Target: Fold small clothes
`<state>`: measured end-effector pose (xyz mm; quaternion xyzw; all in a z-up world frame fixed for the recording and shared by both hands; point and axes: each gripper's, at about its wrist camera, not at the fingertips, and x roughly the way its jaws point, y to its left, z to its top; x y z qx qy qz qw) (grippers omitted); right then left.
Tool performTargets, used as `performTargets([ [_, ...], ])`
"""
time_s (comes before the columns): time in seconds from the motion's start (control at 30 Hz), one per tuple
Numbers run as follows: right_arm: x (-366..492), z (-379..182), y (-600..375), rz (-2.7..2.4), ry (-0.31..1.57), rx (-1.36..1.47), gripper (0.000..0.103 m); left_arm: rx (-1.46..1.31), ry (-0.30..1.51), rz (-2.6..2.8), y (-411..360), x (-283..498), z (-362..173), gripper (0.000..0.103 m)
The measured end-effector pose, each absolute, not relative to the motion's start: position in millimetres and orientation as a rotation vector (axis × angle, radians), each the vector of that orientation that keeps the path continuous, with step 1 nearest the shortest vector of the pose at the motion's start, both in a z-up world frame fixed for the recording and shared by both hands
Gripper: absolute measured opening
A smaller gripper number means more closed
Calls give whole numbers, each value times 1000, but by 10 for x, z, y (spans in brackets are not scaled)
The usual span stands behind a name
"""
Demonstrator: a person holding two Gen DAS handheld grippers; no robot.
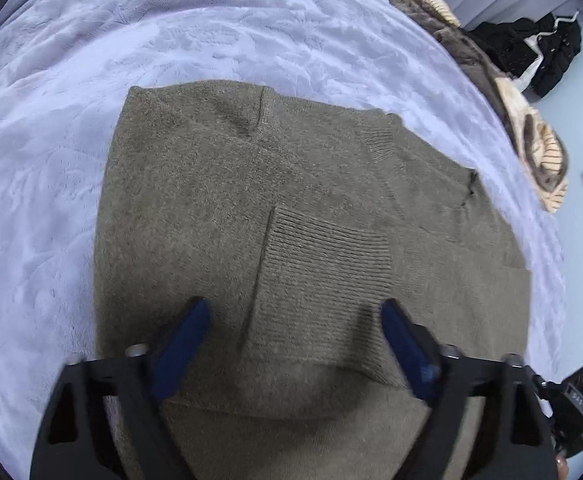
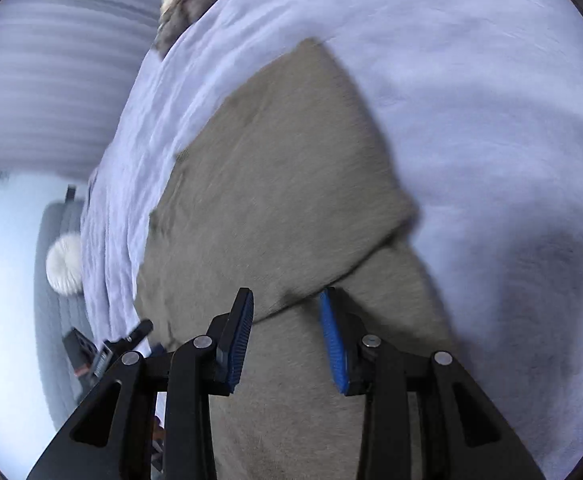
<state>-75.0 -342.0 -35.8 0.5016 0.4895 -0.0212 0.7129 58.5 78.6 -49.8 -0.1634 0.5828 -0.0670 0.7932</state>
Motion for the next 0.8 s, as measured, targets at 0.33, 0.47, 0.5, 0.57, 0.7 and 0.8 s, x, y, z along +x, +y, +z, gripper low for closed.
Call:
performTargets([
  [0.33, -540, -296, -3652, -12, 993, 1101, 7, -326, 1205, -210, 755, 476, -295, 6],
  [0.47, -540, -391, -3771, -9, 1104, 945, 7, -306, 1240, -199, 692, 368, -484, 6],
  [0.5, -543, -488, -3775, 4, 1144, 967, 7, -311, 1231, -198, 697, 356, -487, 6],
  [0.57, -606, -543, -3799, 16, 1145, 1002, 9, -318, 1222, -186, 747, 354, -452, 6],
  [0.7, -743, -341, -3811, -21, 1108, 917, 23, -224, 1197, -122, 862, 367, -352, 6],
  [0.8, -821, -262, -3931, -52, 1059, 909, 39, -191, 1209, -121, 902, 366, -308, 6],
])
